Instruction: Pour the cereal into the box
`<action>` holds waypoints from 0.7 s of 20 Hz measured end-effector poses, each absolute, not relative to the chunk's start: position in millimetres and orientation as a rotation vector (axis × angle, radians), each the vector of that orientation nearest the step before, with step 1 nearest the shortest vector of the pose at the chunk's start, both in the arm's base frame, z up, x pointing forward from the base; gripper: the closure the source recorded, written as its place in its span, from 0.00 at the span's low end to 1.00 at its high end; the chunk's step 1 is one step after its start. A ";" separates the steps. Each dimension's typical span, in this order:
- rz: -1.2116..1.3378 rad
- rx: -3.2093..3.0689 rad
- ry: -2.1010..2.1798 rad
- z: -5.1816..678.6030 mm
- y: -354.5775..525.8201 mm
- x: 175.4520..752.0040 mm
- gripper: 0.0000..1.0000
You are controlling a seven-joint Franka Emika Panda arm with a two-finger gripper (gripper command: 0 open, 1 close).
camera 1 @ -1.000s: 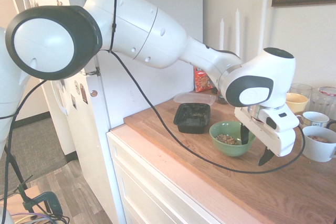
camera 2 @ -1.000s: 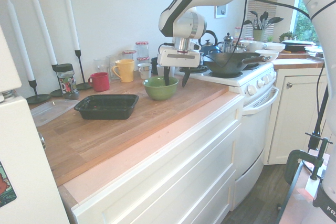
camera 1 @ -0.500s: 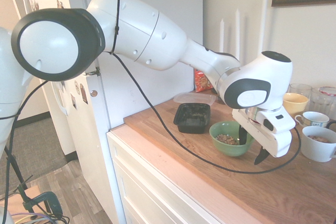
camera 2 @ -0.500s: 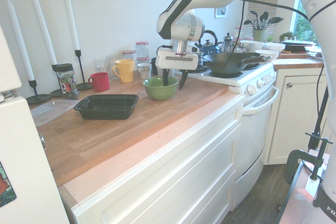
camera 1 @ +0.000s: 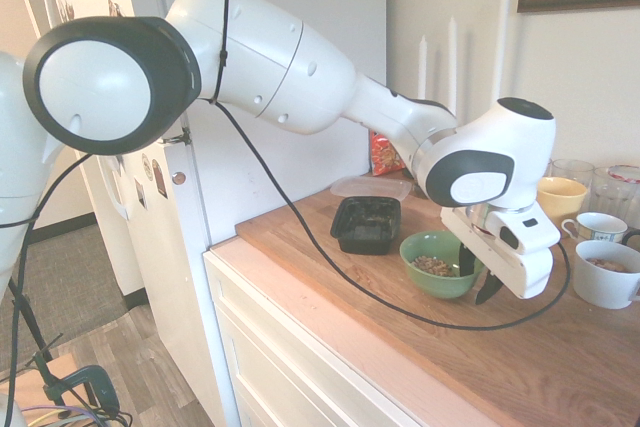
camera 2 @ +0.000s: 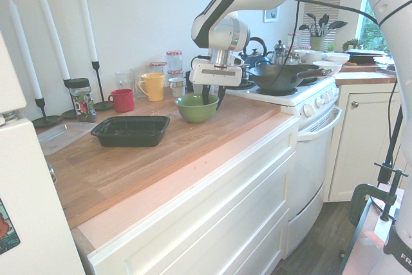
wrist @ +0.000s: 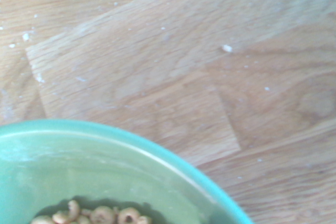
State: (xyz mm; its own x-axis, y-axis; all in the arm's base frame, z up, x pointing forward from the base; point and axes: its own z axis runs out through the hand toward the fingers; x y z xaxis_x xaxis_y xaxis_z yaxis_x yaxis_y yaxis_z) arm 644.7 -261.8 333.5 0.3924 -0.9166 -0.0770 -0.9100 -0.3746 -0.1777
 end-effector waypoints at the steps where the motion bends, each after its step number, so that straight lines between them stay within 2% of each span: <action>1: -0.048 -2.460 1.628 332.1 -259.1 645.8 1.00; 14: -0.057 -2.476 1.601 339.3 -249.4 653.1 1.00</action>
State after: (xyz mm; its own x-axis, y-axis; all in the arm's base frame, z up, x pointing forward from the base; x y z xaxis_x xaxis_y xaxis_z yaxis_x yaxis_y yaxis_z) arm 653.1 -249.4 339.3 0.4154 -0.9068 -0.0715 -0.8994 -0.3977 -0.1813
